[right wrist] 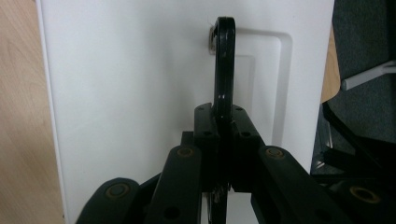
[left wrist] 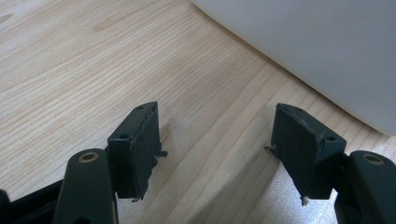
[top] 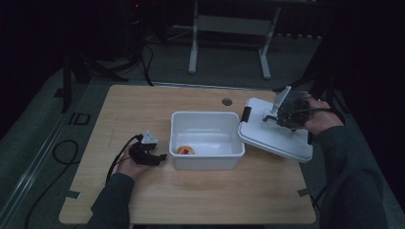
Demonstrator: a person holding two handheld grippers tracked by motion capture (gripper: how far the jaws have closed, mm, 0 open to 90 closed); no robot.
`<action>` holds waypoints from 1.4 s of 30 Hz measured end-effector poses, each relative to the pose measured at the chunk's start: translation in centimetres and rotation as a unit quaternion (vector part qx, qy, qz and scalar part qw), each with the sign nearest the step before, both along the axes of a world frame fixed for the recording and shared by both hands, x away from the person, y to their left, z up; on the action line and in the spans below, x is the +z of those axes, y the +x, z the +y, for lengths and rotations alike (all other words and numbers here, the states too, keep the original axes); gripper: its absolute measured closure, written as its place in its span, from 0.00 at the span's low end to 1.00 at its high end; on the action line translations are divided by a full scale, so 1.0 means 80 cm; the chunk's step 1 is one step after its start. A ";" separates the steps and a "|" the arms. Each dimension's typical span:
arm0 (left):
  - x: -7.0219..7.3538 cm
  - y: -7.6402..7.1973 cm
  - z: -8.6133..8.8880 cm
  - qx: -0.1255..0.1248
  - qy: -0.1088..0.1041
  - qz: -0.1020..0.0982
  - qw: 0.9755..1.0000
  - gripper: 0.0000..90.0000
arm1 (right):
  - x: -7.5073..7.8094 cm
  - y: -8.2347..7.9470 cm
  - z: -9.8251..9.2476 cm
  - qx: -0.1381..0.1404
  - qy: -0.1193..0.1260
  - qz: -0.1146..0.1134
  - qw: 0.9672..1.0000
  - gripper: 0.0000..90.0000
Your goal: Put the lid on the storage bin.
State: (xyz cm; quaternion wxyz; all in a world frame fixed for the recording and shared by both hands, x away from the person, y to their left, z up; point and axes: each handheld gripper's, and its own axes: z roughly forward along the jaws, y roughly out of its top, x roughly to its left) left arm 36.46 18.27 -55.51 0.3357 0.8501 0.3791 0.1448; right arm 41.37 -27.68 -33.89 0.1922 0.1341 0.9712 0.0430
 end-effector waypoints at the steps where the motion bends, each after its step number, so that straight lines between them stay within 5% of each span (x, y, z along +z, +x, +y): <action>1: 0.000 0.000 0.000 0.000 0.000 0.000 1.000 0.37 | 0.001 0.000 0.001 0.001 -0.001 -0.001 1.000 0.94; 42: 0.000 0.000 0.000 0.000 0.000 -0.001 1.000 0.36 | 0.005 0.005 0.091 0.071 0.009 -0.003 0.997 0.94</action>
